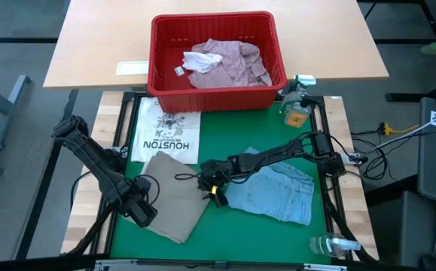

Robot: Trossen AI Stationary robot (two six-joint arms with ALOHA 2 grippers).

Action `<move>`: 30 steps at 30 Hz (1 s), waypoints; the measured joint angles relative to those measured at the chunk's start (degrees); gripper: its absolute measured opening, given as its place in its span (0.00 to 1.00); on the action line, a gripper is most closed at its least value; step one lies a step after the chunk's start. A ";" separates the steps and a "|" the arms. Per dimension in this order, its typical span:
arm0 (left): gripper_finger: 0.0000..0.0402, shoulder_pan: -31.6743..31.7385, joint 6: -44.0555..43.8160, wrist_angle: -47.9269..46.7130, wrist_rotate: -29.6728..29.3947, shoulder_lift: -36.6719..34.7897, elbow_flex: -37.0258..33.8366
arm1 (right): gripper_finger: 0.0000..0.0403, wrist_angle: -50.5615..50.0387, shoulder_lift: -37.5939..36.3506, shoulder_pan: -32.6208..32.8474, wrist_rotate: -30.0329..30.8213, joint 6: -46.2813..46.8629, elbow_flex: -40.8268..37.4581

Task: Fold laundry
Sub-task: Fold the gray short

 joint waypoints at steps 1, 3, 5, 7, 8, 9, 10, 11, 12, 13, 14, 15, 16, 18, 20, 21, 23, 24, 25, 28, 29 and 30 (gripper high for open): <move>0.00 -0.25 -0.36 -0.46 0.63 -0.03 0.41 | 0.55 0.04 0.00 0.18 -0.06 0.01 0.01; 0.00 -0.87 -1.29 -0.78 2.20 -0.03 0.48 | 0.55 0.04 0.00 0.60 -0.18 0.01 0.01; 0.00 -1.68 -1.93 -0.65 3.61 -0.01 0.48 | 0.55 0.25 0.00 1.13 -0.15 0.01 0.01; 0.00 -2.36 -3.92 -0.65 3.98 0.07 0.45 | 0.55 0.39 0.00 1.48 0.76 0.01 0.03; 0.00 -2.76 -5.22 -0.49 3.96 0.08 0.30 | 0.55 0.38 0.00 1.60 1.36 -0.01 0.03; 0.00 -3.14 -6.59 -0.60 3.96 0.08 0.10 | 0.55 0.37 0.00 1.79 2.13 0.00 0.03; 0.00 -3.51 -7.83 -0.65 3.97 0.08 -0.20 | 0.55 0.37 0.00 1.93 3.01 -0.02 0.03; 0.00 -3.96 -8.72 -0.65 4.08 0.08 -0.56 | 0.55 0.37 -0.02 1.96 3.76 0.00 0.05; 0.00 -4.33 -9.13 -0.55 4.39 0.10 -1.04 | 0.55 0.38 -0.02 2.03 4.39 -0.02 0.07; 0.00 -4.69 -9.90 -0.52 4.82 0.10 -1.56 | 0.55 0.37 -0.03 2.17 4.89 0.00 0.07; 0.00 -5.07 -10.79 -0.59 5.40 0.10 -2.10 | 0.55 0.37 -0.04 2.11 5.19 -0.02 0.07; 0.00 -5.46 -11.62 -0.63 5.92 0.10 -2.64 | 0.55 0.37 -0.06 2.11 5.34 -0.02 0.07; 0.00 -5.84 -11.84 -0.63 6.31 0.10 -3.18 | 0.55 0.37 -0.09 2.11 5.36 -0.02 0.07; 0.01 -6.55 -11.92 -0.54 6.40 0.10 -3.92 | 0.55 0.37 -0.11 2.11 5.36 -0.02 0.09; 0.04 -7.02 -11.92 -0.48 6.38 0.10 -4.62 | 0.55 0.35 -0.11 2.11 5.37 -0.02 0.09; 0.06 -7.15 -11.93 -0.41 6.38 0.10 -5.00 | 0.55 0.35 -0.11 2.11 5.37 -0.02 0.09; 0.10 -7.34 -11.94 -0.42 6.37 0.10 -5.70 | 0.55 0.35 -0.11 2.11 5.37 -0.02 0.10; 0.12 -7.33 -11.94 -0.39 6.38 0.10 -6.09 | 0.55 0.35 -0.11 2.11 5.39 -0.02 0.12; 0.14 -7.33 -11.94 -0.43 6.36 0.11 -6.48 | 0.55 0.32 -0.11 2.11 5.36 -0.02 0.11; 0.21 -7.33 -11.96 -0.58 6.33 0.13 -7.31 | 0.55 0.32 -0.13 2.11 5.36 -0.02 0.12; 0.23 -7.31 -11.94 -0.67 6.30 0.14 -7.39 | 0.55 0.32 -0.15 2.11 5.37 -0.02 0.12; 0.25 -7.26 -12.00 -0.88 6.37 0.14 -7.39 | 0.55 0.30 -0.17 2.11 5.36 -0.02 0.12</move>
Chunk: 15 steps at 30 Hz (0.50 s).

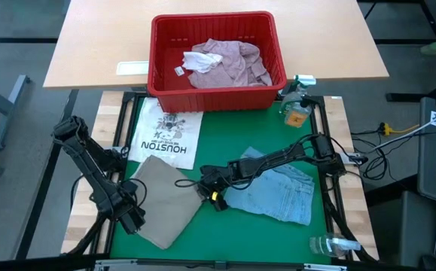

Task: Fold laundry
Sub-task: Fold the gray short

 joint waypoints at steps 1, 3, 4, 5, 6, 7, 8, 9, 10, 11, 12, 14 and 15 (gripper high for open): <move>0.27 0.28 -0.62 -0.12 0.61 0.00 0.00 | 0.55 0.01 -0.02 0.00 0.01 0.00 0.00; 0.29 0.93 -1.64 0.09 2.89 -0.21 0.04 | 0.55 0.07 -0.02 0.00 0.01 0.00 0.00; 0.29 1.02 -1.73 0.12 3.27 -0.37 0.46 | 0.55 0.19 -0.04 0.00 0.02 0.00 0.00; 0.29 1.03 -1.70 0.22 2.80 -0.46 1.34 | 0.55 0.40 -0.02 0.00 0.02 0.00 0.00; 0.29 0.99 -1.98 0.41 1.29 -0.50 2.48 | 0.55 0.66 -0.03 0.00 0.02 0.00 0.00; 0.29 0.89 -3.04 0.63 -1.30 -0.52 3.64 | 0.55 0.89 -0.04 0.00 0.02 0.00 0.02; 0.29 0.79 -4.51 0.79 -4.83 -0.52 4.75 | 0.55 1.18 -0.04 0.00 0.02 0.00 0.02; 0.29 0.59 -6.25 1.60 -9.18 -0.57 5.60 | 0.55 1.66 -0.04 0.00 0.02 0.01 0.02; 0.28 0.46 -7.73 3.46 -13.98 -0.59 6.35 | 0.55 2.21 -0.04 0.00 0.04 0.03 0.02; 0.28 0.41 -8.74 6.00 -19.07 -0.59 6.75 | 0.55 2.71 -0.04 0.00 0.04 0.13 0.04; 0.27 0.39 -8.83 8.84 -24.18 -0.59 6.78 | 0.55 3.26 -0.04 0.00 0.04 0.62 0.05; 0.27 0.02 -6.86 14.84 -32.98 -0.11 6.45 | 0.55 3.67 -0.04 0.00 0.04 1.56 0.11; 0.27 -0.06 -5.02 18.00 -35.88 0.36 6.23 | 0.55 3.65 -0.04 0.00 0.04 1.62 0.09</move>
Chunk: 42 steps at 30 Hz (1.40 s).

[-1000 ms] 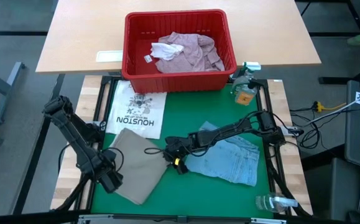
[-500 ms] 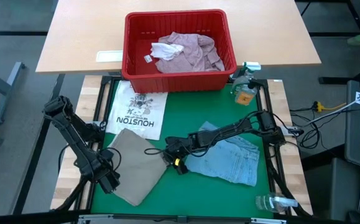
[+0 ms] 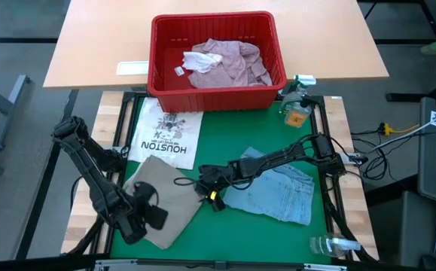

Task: Fold laundry
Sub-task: Fold the gray short

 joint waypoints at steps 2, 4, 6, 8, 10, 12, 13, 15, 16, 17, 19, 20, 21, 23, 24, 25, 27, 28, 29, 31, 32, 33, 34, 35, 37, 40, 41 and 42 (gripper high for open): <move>0.27 0.20 4.14 5.39 -2.41 1.62 -0.43 | 0.55 -0.19 0.00 0.00 0.00 0.11 0.00; 0.28 0.49 8.02 9.71 -1.98 4.01 -0.57 | 0.55 -0.18 0.00 0.00 0.00 0.13 0.00; 0.27 0.56 11.21 13.23 -0.76 6.76 -0.59 | 0.55 -0.15 0.00 0.00 0.00 0.12 0.00; 0.27 0.54 13.05 16.06 -0.07 9.59 -0.59 | 0.55 -0.13 0.00 0.00 0.00 0.11 0.00; 0.25 0.41 13.24 17.83 0.21 12.14 -0.63 | 0.55 -0.05 0.00 0.00 0.51 0.11 0.00; 0.24 0.32 13.23 18.98 2.49 14.19 -0.63 | 0.55 -0.11 0.14 0.04 2.23 0.11 0.00; 0.23 0.33 13.22 19.32 4.35 15.08 -0.63 | 0.55 -0.18 0.35 0.04 3.22 0.10 0.00; 0.22 0.41 13.14 19.75 8.59 16.74 -0.63 | 0.55 -0.74 0.98 0.04 4.60 0.10 0.00; 0.21 0.41 13.03 19.94 10.42 17.44 -0.63 | 0.55 -1.02 1.45 0.04 4.95 0.11 -0.01; 0.20 0.41 12.88 20.03 11.92 18.07 -0.63 | 0.55 -1.01 1.84 0.04 5.05 0.11 -0.02; 0.19 0.41 12.73 20.15 13.13 19.23 -0.63 | 0.55 -1.43 2.22 0.04 5.48 0.08 -0.09; 0.19 0.41 12.73 20.13 13.11 19.80 -0.63 | 0.55 -1.19 2.50 0.04 5.92 -0.06 -0.07; 0.18 0.41 12.73 20.13 13.03 20.25 -0.63 | 0.55 -1.49 2.64 -0.02 6.45 -0.11 -0.03; 0.18 0.47 12.70 20.15 12.91 20.93 -0.63 | 0.55 -3.71 3.02 -0.04 8.42 -0.16 -0.02; 0.17 0.57 12.70 20.17 12.87 21.22 -0.63 | 0.55 -4.54 3.29 -0.04 9.51 -0.17 -0.02; 0.17 0.64 12.71 20.15 12.88 21.50 -0.63 | 0.55 -5.77 3.41 -0.05 10.63 -0.13 -0.03; 0.17 0.69 12.70 20.16 12.77 21.89 -0.63 | 0.55 -7.68 3.43 -0.07 12.16 -0.04 -0.07; 0.17 0.67 12.70 20.17 12.67 22.01 -0.63 | 0.55 -8.16 3.43 -0.09 12.81 -0.04 -0.06; 0.17 0.67 12.70 20.24 12.66 22.08 -0.63 | 0.55 -8.81 3.35 -0.07 13.26 0.02 0.00; 0.17 0.67 12.70 20.77 12.65 22.08 -0.63 | 0.55 -10.24 2.74 -0.07 13.54 0.13 0.00; 0.17 0.67 12.70 21.25 12.66 22.08 -0.63 | 0.55 -10.95 2.13 -0.07 13.50 0.17 -0.04; 0.17 0.67 12.70 21.87 12.66 22.09 -0.63 | 0.55 -11.20 1.44 -0.05 13.49 0.44 -0.08; 0.17 0.67 12.70 22.45 12.64 22.10 -0.63 | 0.55 -11.15 0.76 0.00 13.48 0.83 -0.09; 0.17 0.67 12.70 22.97 12.64 22.10 -0.63 | 0.55 -10.87 -0.02 0.00 13.35 0.98 -0.09; 0.17 0.76 12.70 23.86 12.64 22.10 -0.63 | 0.55 -10.72 -1.42 0.00 11.90 1.01 -0.09; 0.17 1.16 12.68 24.21 12.68 22.10 -0.63 | 0.55 -10.25 -1.90 0.00 8.30 1.09 -0.02; 0.17 1.34 12.70 24.34 12.70 22.10 -0.63 | 0.55 -10.45 -1.88 0.04 7.53 1.14 -0.03; 0.17 1.55 12.69 24.46 12.68 22.10 -0.63 | 0.55 -10.67 -1.86 0.07 7.00 1.20 -0.09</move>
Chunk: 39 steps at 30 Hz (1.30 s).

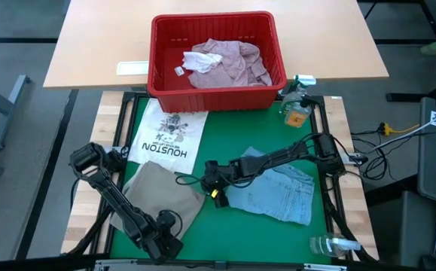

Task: Fold laundry
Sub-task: Fold the gray short

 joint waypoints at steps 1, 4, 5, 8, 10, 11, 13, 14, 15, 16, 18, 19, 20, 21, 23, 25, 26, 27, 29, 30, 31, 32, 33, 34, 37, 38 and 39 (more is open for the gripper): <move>0.17 0.26 0.01 0.12 0.02 0.00 0.00 | 0.55 -0.05 0.04 0.08 -0.40 0.17 0.00; 0.17 1.01 0.37 0.40 0.00 0.00 0.00 | 0.55 0.73 0.72 0.68 -0.79 1.53 0.05; 0.17 1.26 0.39 0.39 0.00 0.00 0.00 | 0.55 0.73 0.92 0.99 -0.84 1.69 -0.02; 0.17 1.86 1.54 0.63 0.00 0.02 0.00 | 0.55 4.45 1.92 1.88 -0.10 1.73 0.05; 0.17 2.33 2.69 1.45 -0.02 0.02 0.00 | 0.55 6.35 2.43 2.31 1.65 1.73 0.00; 0.17 2.50 3.12 1.84 -0.02 0.02 0.00 | 0.55 7.93 2.74 2.33 2.71 1.75 0.11; 0.17 3.05 3.36 2.74 0.00 0.02 0.00 | 0.55 7.47 2.86 2.35 4.90 1.75 0.02; 0.17 3.22 3.36 3.17 0.00 0.02 0.00 | 0.55 7.40 3.05 2.24 5.90 1.74 0.00; 0.17 3.27 3.40 3.53 -0.02 0.02 0.00 | 0.55 7.46 3.52 2.14 6.86 1.73 0.05; 0.17 3.52 3.40 3.99 -0.02 0.02 0.00 | 0.55 7.14 3.80 1.98 7.76 1.75 0.11; 0.17 3.72 3.40 4.89 -0.07 0.02 0.00 | 0.55 4.96 4.72 1.70 8.93 1.70 0.02; 0.17 3.75 3.43 5.05 -0.07 0.02 0.00 | 0.55 5.37 5.44 1.60 8.89 1.72 0.08; 0.17 3.75 3.44 5.21 -0.06 0.02 0.00 | 0.55 5.01 5.74 1.30 8.84 1.83 0.08; 0.17 3.81 3.45 5.33 -0.05 0.02 0.00 | 0.55 4.04 5.83 1.29 9.01 1.61 0.22; 0.17 3.92 3.54 5.92 -0.06 0.02 0.00 | 0.55 2.87 6.25 1.06 9.49 1.44 0.27; 0.17 3.92 3.54 6.46 -0.07 0.02 -0.02 | 0.55 1.17 6.27 0.68 9.54 1.40 0.39; 0.17 3.92 3.56 7.23 -0.16 0.02 -0.02 | 0.55 0.69 6.27 0.34 9.47 1.42 0.37; 0.17 3.99 3.56 7.73 -0.26 0.02 -0.02 | 0.55 0.03 6.05 -0.01 9.25 1.40 0.37; 0.17 4.49 3.54 9.29 -0.31 0.02 -0.02 | 0.55 -2.23 5.26 -0.46 9.08 1.06 0.31; 0.17 4.70 3.56 10.46 -0.31 0.02 -0.02 | 0.55 -3.00 4.82 -0.59 9.04 0.43 0.24; 0.17 4.92 3.76 11.49 -0.38 0.02 -0.02 | 0.55 -4.17 4.25 -0.80 9.01 -0.54 0.23; 0.17 5.21 4.40 12.51 -0.50 0.02 -0.02 | 0.55 -5.55 3.65 -0.87 9.05 -1.81 0.21; 0.17 5.50 5.00 13.53 -0.48 0.02 -0.02 | 0.55 -7.17 3.05 -0.92 9.28 -3.11 0.13; 0.17 5.74 5.47 14.18 -0.48 0.02 -0.02 | 0.55 -8.74 2.50 -0.97 9.90 -4.15 0.02; 0.17 6.88 6.97 15.05 -0.36 0.02 -0.02 | 0.55 -12.07 0.60 -1.22 10.69 -5.47 -0.12; 0.17 7.27 7.35 15.05 -0.07 -0.01 -0.02 | 0.55 -12.79 -0.22 -1.26 10.95 -5.71 -0.13; 0.17 7.73 7.75 14.93 0.35 -0.16 -0.02 | 0.55 -13.34 -1.06 -1.25 11.10 -6.04 -0.13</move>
